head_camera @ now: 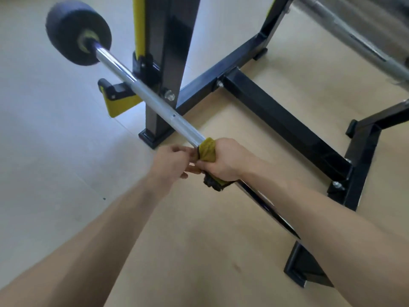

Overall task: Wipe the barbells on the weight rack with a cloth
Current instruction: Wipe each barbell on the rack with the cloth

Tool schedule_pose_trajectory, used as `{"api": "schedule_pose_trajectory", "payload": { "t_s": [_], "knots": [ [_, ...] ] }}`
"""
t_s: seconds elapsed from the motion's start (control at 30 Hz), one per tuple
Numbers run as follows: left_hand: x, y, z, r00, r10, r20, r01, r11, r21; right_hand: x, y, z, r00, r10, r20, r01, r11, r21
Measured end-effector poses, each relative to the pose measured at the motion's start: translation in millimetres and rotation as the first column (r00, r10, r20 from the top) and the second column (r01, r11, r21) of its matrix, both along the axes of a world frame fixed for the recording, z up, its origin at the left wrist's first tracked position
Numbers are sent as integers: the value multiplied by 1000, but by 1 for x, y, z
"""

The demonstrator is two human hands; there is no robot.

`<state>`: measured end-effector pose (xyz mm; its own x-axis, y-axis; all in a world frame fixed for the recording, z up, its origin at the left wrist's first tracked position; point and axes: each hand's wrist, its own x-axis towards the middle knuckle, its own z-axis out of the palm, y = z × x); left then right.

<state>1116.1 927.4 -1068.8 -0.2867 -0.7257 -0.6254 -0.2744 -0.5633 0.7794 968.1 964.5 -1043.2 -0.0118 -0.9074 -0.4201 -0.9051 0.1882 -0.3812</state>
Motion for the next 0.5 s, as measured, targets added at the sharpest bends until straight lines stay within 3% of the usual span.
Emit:
{"api": "schedule_pose_trajectory", "payload": {
  "t_s": [0.07, 0.17, 0.23, 0.3, 0.4, 0.5],
  "knots": [
    [19, -27, 5, 973, 204, 105, -193, 975, -107, 10, -31, -1, 999, -25, 29, 24, 999, 34],
    [45, -61, 23, 835, 538, 115, -443, 782, -439, 31, -68, -1, 999, -47, 4, 47, 999, 10],
    [57, -85, 37, 783, 614, 96, -400, 616, -679, 47, -91, -2, 999, -45, -25, 43, 997, -62],
    [63, -116, 39, 794, 593, 131, -260, 527, -809, 64, -112, -4, 997, -67, -42, 60, 985, -164],
    [56, -160, 30, 841, 479, 251, -92, 584, -807, 80, -133, -9, 987, -121, -103, 95, 968, -232],
    [47, -177, 17, 795, 423, 434, 38, 680, -733, 84, -137, -16, 981, -90, -174, 50, 973, -225]
  ]
}}
